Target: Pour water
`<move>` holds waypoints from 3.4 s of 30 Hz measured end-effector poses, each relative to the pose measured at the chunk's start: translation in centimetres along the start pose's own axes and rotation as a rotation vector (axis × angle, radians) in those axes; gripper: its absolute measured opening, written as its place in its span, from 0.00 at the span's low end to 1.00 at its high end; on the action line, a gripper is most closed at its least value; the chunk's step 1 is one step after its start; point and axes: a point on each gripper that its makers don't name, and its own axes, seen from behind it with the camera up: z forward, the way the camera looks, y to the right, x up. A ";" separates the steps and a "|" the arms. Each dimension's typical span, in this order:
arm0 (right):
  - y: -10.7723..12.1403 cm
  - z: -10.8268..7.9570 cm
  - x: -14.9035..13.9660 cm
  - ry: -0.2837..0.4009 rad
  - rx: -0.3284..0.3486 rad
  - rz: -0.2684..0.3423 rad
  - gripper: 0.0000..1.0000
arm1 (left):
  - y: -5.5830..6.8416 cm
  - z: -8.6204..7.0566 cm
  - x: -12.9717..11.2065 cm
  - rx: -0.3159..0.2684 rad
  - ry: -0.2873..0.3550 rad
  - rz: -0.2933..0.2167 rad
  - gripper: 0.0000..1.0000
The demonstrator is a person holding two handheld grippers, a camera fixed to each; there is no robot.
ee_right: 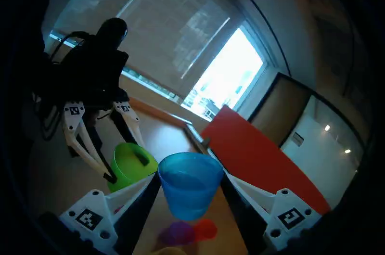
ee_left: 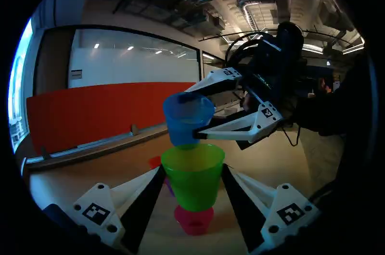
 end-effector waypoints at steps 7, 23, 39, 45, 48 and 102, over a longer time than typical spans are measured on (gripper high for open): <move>0.1 0.2 0.2 -0.005 -0.002 -0.082 0.91 | 0.2 0.2 0.0 -0.005 -0.003 0.003 0.83; 0.7 0.6 1.3 -0.002 -0.015 -0.214 0.91 | 0.4 0.5 -0.1 -0.010 -0.002 0.003 0.83; 0.7 1.1 1.6 -0.007 -0.018 -0.323 0.91 | 0.7 0.7 0.0 -0.017 0.003 0.006 0.83; 0.8 1.2 1.5 -0.013 -0.020 -0.358 0.91 | 0.8 0.8 0.1 -0.018 0.005 0.007 0.83; 1.0 1.3 1.5 -0.016 -0.023 -0.370 0.91 | 0.9 0.8 0.1 -0.021 0.007 0.006 0.83; 2.0 1.4 2.3 -0.017 -0.041 -0.502 0.91 | 1.4 1.0 0.4 -0.036 0.026 0.008 0.83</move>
